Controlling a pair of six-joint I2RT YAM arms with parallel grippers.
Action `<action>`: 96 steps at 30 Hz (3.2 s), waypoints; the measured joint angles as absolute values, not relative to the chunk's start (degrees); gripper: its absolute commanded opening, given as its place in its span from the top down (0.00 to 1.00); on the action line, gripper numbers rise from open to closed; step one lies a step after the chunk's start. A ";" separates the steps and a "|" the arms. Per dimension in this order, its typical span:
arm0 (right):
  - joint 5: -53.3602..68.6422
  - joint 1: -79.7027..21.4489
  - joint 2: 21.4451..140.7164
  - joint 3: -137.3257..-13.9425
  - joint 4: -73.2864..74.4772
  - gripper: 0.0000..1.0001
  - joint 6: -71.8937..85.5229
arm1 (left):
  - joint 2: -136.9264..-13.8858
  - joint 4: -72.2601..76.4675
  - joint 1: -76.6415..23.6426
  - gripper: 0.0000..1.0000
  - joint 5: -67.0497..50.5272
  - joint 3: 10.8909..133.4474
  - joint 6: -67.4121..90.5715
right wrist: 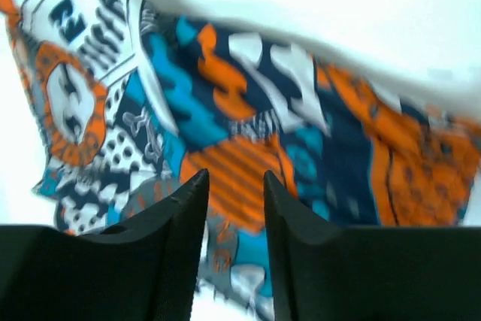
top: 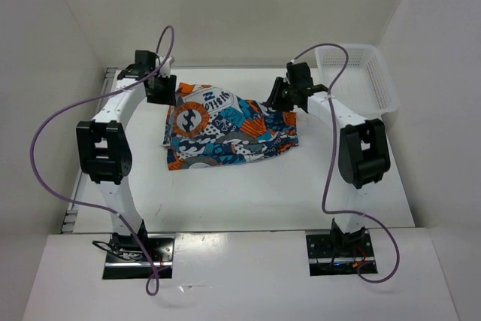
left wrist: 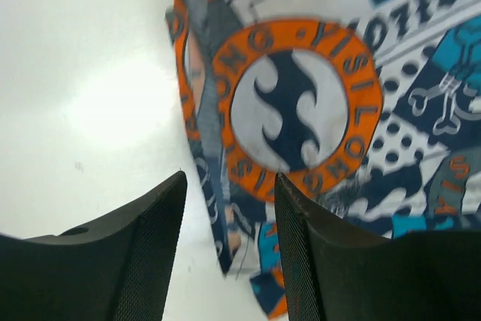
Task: Fold and stack the shorts
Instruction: Fold the shorts
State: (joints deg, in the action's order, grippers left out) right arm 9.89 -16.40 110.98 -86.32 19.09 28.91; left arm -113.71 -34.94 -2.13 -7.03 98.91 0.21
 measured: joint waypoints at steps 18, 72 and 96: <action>10.11 -10.31 92.23 -62.19 21.12 0.41 29.76 | -110.50 -42.22 -1.67 0.48 -10.81 80.62 0.23; 16.60 -0.69 94.59 -50.81 17.02 0.18 39.66 | -101.16 -53.76 -11.00 0.69 -11.00 67.29 0.23; 15.49 -3.90 98.10 -50.57 13.63 0.96 45.52 | -99.35 -43.83 -3.90 0.43 -7.31 81.97 0.21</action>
